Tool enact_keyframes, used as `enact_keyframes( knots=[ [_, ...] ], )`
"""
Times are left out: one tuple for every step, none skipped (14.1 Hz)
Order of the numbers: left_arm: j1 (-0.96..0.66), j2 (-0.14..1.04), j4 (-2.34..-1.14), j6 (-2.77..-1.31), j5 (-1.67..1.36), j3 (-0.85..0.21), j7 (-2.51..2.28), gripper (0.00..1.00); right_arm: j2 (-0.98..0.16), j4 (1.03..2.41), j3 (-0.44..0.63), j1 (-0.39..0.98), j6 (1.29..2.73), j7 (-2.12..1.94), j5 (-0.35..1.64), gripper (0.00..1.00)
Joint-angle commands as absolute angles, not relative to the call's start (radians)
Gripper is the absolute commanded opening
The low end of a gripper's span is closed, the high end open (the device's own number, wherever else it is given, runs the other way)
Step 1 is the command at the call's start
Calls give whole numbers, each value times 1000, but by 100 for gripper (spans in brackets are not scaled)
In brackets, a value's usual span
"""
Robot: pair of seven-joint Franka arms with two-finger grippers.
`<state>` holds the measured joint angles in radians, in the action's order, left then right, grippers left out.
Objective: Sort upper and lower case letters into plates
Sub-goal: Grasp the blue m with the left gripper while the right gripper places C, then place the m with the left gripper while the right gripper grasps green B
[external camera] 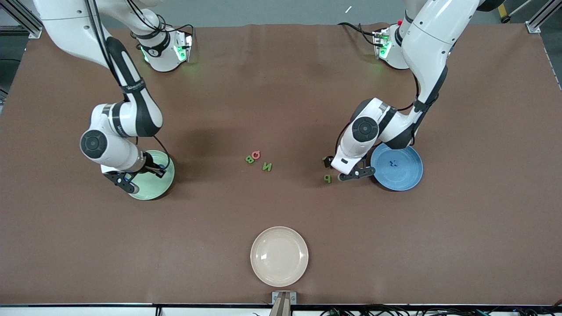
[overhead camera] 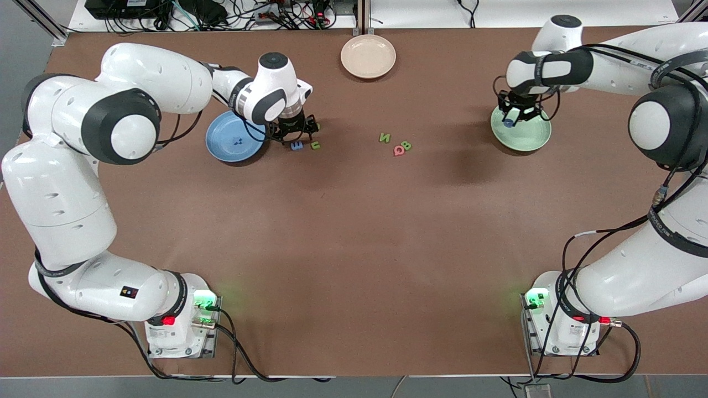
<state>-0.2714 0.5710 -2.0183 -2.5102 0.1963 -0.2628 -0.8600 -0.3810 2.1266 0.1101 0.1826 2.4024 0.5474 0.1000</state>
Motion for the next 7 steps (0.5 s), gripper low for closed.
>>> enact_keyframes(
  knots=[
    [-270, 531, -2066, -2517, 212, -267, -864, 97, -344, 2244, 92, 97, 2528, 407, 110, 0],
    [-270, 526, -2072, -2517, 212, -267, -865, 94, -348, 2264, 92, 84, 2561, 388, 110, 0],
    [-271, 525, -2077, -2517, 212, -267, -867, 90, -350, 2270, 91, 84, 2572, 388, 112, 0],
    [-272, 525, -2079, -2517, 212, -267, -870, 85, -350, 2270, 89, 86, 2569, 391, 113, 0],
    [-270, 525, -2079, -2517, 212, -267, -871, 76, -350, 2269, 89, 90, 2569, 394, 114, 0],
    [-270, 525, -2079, -2517, 212, -267, -873, 67, -350, 2269, 86, 92, 2568, 402, 120, 0],
    [-270, 525, -2079, -2517, 212, -267, -873, 59, -350, 2267, 81, 100, 2565, 406, 147, 0]
  ],
)
